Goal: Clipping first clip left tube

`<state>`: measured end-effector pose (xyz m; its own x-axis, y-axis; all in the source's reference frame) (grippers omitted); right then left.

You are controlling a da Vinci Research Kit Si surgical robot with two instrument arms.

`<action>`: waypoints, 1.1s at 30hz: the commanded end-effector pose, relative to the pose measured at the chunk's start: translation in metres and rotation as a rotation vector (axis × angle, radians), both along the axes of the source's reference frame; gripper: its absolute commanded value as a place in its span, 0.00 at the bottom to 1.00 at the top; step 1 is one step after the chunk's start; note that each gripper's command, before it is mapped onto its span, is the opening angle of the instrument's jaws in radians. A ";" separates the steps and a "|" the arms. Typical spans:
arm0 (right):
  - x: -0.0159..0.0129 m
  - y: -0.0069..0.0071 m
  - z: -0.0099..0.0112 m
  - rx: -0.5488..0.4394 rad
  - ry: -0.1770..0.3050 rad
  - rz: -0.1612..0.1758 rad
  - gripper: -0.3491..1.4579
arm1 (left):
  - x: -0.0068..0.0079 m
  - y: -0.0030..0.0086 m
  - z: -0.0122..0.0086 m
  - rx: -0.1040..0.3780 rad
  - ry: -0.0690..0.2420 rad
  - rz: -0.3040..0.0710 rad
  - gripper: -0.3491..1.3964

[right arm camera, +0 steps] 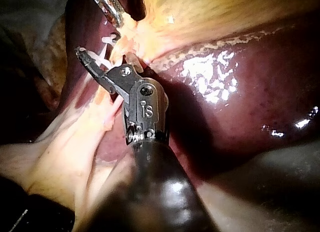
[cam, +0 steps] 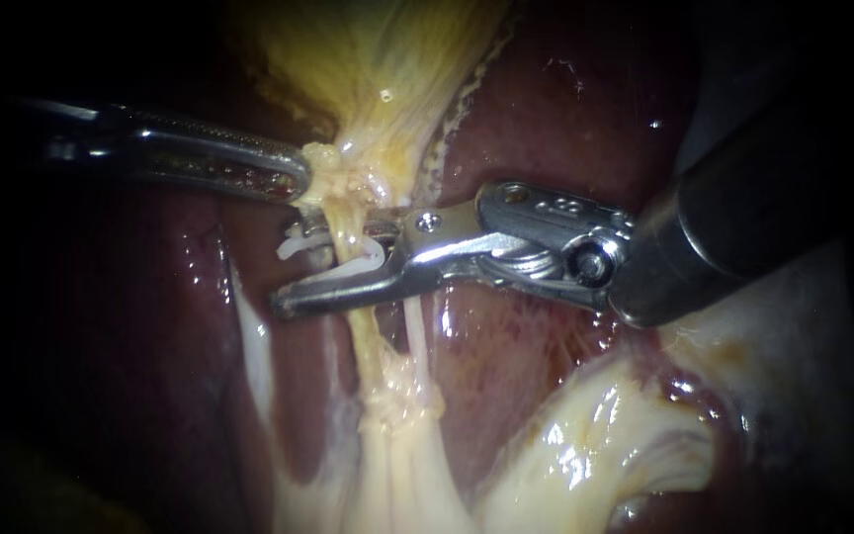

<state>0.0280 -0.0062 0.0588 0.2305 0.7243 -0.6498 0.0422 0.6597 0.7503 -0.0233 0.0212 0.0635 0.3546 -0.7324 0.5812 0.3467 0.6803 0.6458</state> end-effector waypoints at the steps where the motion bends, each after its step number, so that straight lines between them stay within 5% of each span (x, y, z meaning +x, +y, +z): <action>1: 0.0000 0.0000 0.0000 0.000 0.000 0.000 0.46 | 0.0000 0.0000 0.0000 0.000 0.000 0.000 0.00; 8: -0.0006 -0.0010 -0.0004 0.013 0.011 -0.024 0.46 | 0.0000 0.0000 0.0000 0.000 0.000 0.000 0.00; 24: -0.0011 -0.0110 -0.0006 0.098 -0.005 -0.046 0.46 | 0.0001 0.0000 0.0000 0.000 0.000 0.000 0.00; 33: -0.0018 -0.0115 -0.0005 0.108 0.006 -0.078 0.44 | 0.0001 0.0000 0.0000 0.005 0.000 -0.003 0.00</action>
